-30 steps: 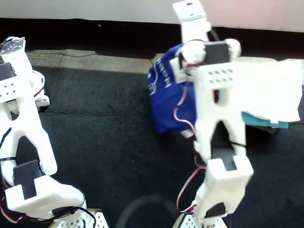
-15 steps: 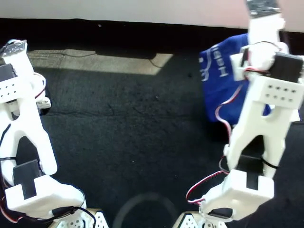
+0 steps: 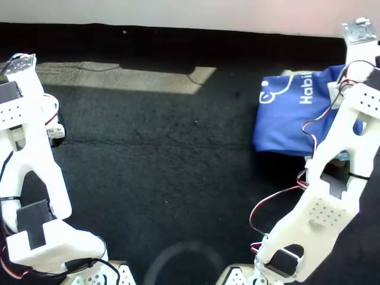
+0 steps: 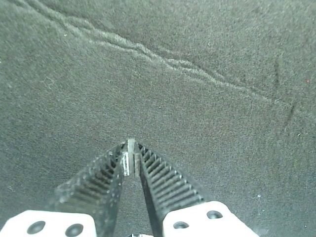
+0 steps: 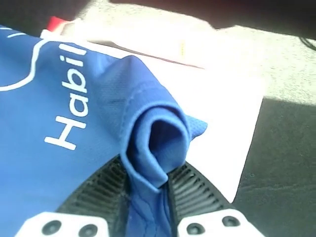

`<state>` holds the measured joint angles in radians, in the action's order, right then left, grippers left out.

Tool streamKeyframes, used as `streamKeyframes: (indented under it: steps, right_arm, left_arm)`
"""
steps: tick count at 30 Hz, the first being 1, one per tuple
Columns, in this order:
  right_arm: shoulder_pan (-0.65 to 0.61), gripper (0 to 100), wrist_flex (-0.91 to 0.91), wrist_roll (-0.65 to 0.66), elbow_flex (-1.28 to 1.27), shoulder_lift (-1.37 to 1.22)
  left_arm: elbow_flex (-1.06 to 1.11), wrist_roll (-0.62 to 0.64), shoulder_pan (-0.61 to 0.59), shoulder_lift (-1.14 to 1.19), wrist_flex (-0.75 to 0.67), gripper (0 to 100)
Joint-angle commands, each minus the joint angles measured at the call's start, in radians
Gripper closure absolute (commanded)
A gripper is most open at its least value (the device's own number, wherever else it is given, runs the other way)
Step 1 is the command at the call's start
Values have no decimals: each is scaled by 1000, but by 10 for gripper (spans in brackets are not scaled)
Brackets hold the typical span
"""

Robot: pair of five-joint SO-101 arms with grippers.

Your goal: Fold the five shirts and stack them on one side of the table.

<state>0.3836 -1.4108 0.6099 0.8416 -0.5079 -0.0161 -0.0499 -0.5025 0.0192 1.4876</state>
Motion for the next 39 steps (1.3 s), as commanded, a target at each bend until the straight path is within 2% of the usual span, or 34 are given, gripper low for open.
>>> streamKeyframes:
  steps: [1, 7, 12, 17, 24, 26, 29, 32, 36, 39]
  right_arm:
    - [30, 992, 19, 20, 104, 19]
    - [62, 992, 15, 107, 206, -27]
    - [91, 992, 28, 109, 214, -108]
    - [142, 992, 133, 110, 216, -180]
    - [120, 988, 153, 106, 216, -186]
    - [111, 962, 148, 104, 216, -185]
    - [111, 852, 148, 101, 216, -179]
    - [117, 773, 150, 12, 280, -179]
    - [114, 771, 147, -212, 430, -180]
    - [101, 771, 148, -307, 507, -185]
  left_arm:
    - [-13, -2, 4, -47, -12, 989]
    - [-13, -2, 4, -47, -12, 989]
    - [-13, -2, 4, -47, -12, 989]
    - [-13, -3, 4, -47, -12, 989]
    - [-13, -3, 4, -47, -12, 989]
    - [-13, -3, 4, -47, -12, 989]
    - [-12, -3, 4, -47, -12, 989]
    - [-13, -3, 4, -47, -12, 989]
    - [-7, -2, 4, -47, -38, 989]
    - [-7, -2, 4, -47, -49, 989]
